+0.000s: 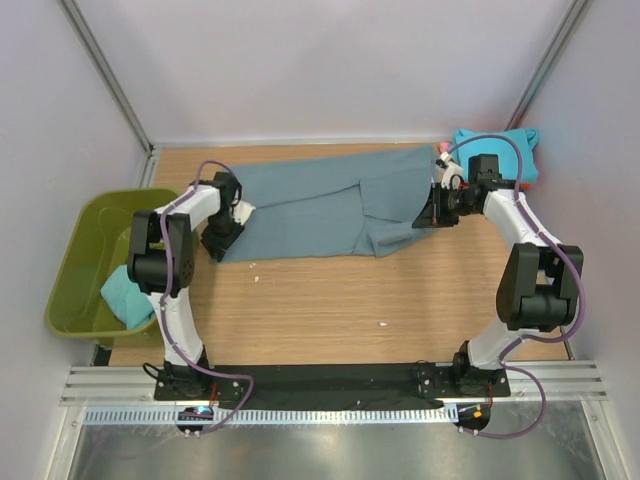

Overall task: Fold and stack the t-shirts
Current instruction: Fold the tshirt

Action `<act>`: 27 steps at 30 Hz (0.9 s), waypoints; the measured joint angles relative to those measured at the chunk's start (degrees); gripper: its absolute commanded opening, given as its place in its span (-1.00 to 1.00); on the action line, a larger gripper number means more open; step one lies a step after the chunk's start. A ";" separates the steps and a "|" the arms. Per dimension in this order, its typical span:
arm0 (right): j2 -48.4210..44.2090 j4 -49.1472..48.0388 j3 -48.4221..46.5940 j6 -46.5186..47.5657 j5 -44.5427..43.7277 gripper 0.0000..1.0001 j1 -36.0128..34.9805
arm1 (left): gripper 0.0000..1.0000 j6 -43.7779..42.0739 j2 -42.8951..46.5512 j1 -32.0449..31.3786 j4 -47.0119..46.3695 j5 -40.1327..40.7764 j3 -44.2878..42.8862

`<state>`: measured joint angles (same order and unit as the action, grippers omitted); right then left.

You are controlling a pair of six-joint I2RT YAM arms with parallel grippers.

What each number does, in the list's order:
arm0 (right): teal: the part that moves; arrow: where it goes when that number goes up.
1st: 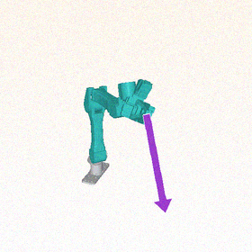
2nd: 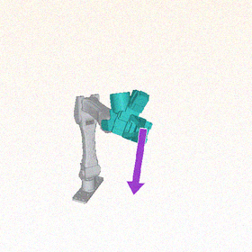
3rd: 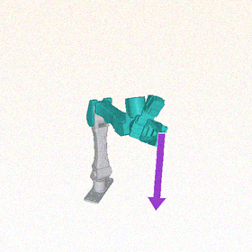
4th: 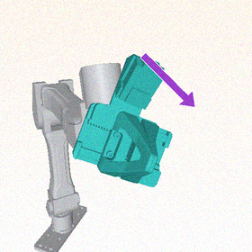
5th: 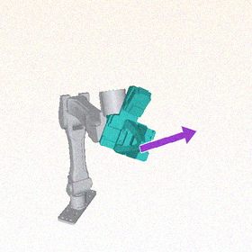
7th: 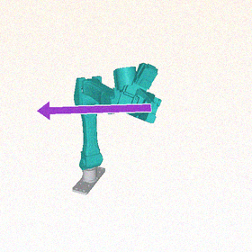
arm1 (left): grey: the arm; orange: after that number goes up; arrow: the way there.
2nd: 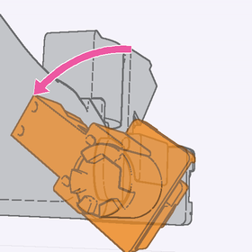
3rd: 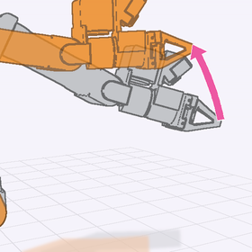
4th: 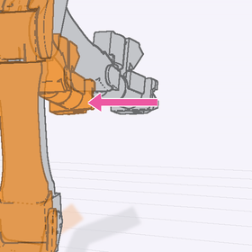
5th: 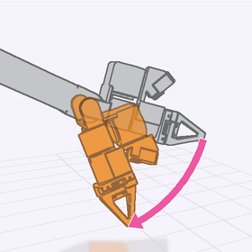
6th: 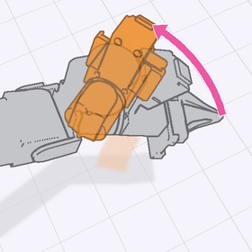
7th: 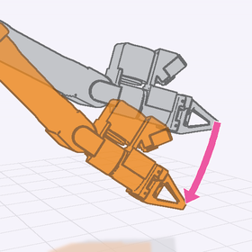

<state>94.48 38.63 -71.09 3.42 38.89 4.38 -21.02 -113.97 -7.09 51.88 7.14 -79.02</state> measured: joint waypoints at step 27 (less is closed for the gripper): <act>-0.02 0.02 0.15 0.92 -1.20 -0.97 0.00 | -1.00 4.04 0.26 2.25 6.34 -8.66 0.39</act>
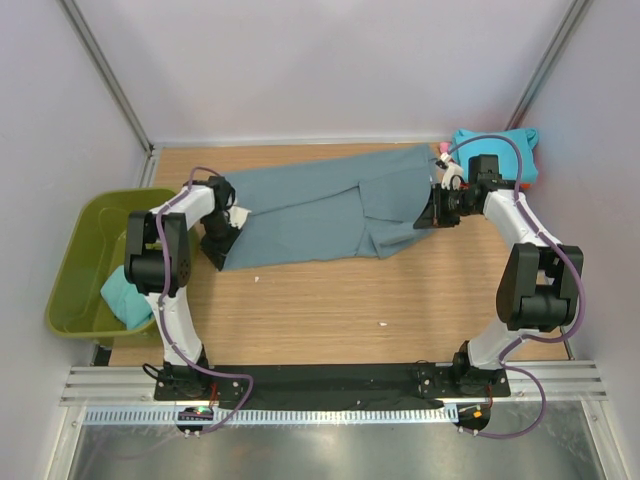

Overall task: Fold and stack the t-shirts
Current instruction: Fold the tshirt

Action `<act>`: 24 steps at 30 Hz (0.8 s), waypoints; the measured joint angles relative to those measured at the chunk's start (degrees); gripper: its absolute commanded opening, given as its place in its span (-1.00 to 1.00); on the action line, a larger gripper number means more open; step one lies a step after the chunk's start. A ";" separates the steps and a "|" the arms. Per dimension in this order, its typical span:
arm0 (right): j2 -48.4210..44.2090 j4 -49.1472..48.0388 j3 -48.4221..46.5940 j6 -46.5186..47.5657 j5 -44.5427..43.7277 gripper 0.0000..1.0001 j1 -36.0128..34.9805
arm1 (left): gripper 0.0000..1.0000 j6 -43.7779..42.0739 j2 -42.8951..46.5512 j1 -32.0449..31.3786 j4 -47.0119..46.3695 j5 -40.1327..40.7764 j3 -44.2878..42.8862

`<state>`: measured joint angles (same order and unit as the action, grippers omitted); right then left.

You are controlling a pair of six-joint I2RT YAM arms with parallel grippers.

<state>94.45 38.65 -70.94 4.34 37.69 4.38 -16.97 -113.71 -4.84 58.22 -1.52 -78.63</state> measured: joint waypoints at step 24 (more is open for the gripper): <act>-1.46 2.21 -22.25 9.88 -5.07 -0.98 0.31 | -1.00 -1.51 -2.62 -0.02 17.62 -3.32 -33.44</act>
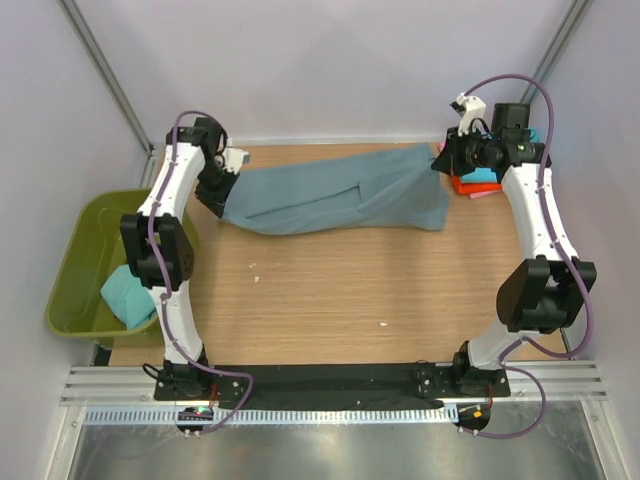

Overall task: Fold and stack the t-shirts
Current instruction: Fold the tshirt

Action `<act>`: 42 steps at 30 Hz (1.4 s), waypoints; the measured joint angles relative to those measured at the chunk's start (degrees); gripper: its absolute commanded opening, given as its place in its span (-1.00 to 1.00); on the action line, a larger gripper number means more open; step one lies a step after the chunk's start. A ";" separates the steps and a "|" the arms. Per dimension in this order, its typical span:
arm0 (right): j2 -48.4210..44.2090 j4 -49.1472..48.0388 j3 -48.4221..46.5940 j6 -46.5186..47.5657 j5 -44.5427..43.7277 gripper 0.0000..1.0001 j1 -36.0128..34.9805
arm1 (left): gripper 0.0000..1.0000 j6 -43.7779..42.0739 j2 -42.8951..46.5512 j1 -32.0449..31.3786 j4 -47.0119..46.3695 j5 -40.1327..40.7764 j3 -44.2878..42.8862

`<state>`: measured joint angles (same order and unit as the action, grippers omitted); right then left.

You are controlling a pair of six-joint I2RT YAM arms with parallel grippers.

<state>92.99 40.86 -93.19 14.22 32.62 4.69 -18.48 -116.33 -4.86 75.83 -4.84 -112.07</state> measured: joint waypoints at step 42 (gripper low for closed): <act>42.07 -13.77 -42.36 2.14 -10.60 -0.98 -6.75 | -1.00 7.34 -31.41 0.00 -4.87 15.65 -38.80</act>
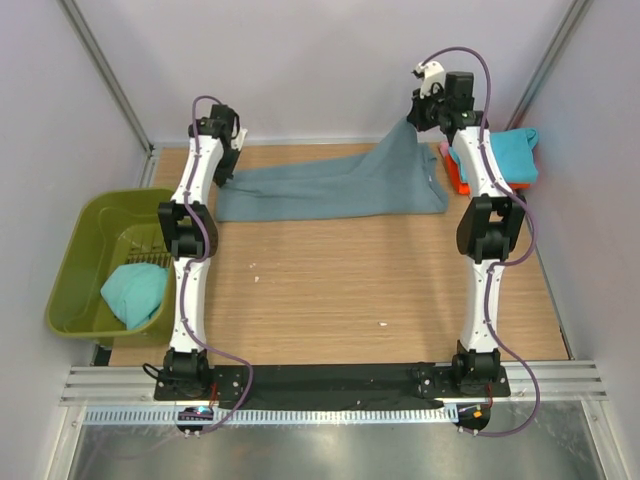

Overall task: Fold and stack the t-shirts
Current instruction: Fold the tshirt

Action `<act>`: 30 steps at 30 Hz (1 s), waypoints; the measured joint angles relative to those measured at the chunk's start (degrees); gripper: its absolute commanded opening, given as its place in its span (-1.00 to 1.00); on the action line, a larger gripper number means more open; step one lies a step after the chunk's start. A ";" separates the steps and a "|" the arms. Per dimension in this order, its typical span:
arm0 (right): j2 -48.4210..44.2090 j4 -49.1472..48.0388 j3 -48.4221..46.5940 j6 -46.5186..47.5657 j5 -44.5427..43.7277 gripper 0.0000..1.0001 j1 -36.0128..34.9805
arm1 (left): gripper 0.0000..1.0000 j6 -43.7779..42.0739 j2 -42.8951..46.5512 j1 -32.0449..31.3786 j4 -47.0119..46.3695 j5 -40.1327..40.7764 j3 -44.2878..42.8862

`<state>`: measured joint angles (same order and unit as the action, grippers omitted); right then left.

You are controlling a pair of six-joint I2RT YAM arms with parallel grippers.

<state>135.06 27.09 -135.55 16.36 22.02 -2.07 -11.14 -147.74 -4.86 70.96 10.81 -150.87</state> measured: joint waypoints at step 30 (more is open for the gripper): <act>-10.01 0.37 20.61 -12.59 -8.48 0.29 -1.22 | 0.33 2.69 11.28 -11.08 -1.05 6.10 14.01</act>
<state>125.05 27.46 -114.93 3.77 13.54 -3.29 -8.45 -136.46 -15.94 69.91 16.91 -136.86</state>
